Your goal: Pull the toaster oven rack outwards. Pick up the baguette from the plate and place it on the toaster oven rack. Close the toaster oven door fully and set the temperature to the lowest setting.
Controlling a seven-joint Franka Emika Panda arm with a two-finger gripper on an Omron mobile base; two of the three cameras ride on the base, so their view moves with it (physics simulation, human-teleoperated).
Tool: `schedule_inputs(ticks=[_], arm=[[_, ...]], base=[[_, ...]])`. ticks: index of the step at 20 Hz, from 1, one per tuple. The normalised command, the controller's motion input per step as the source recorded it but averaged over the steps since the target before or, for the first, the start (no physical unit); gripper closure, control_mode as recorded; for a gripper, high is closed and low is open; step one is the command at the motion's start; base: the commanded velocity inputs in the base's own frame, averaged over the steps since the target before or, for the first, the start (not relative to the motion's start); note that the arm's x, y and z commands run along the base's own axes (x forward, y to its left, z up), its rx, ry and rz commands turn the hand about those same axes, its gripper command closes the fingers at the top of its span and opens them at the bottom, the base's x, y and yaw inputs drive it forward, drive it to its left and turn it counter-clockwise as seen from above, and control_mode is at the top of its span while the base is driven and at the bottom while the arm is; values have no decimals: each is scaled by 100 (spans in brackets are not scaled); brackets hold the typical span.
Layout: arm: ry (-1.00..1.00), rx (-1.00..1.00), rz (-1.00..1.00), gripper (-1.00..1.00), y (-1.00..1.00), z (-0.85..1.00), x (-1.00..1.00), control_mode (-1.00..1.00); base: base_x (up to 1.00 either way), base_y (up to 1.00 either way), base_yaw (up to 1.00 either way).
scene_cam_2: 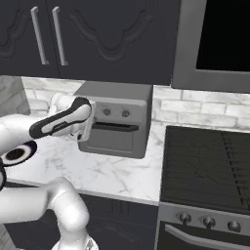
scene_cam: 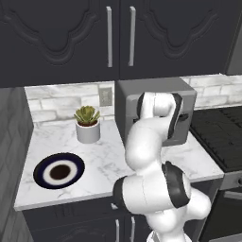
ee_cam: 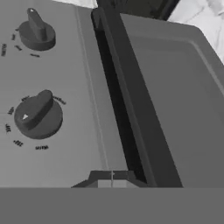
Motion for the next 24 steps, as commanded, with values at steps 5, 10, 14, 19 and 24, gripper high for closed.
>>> schedule_inputs(ticks=[5, 10, 14, 19, 24], arm=[[-26, -13, 35, 100, -41, 9, -10, -100], [-32, -28, 59, 100, -88, 45, -20, -100], [-22, -39, 48, 100, -100, 63, -75, -100], [-33, -45, 35, 100, -100, 96, -100, -100], [-26, -27, 22, 100, -100, 100, -100, -100]], base=[[0, 0, 0], [0, 0, 0], [0, 0, 0], [0, 0, 0], [0, 0, 0]])
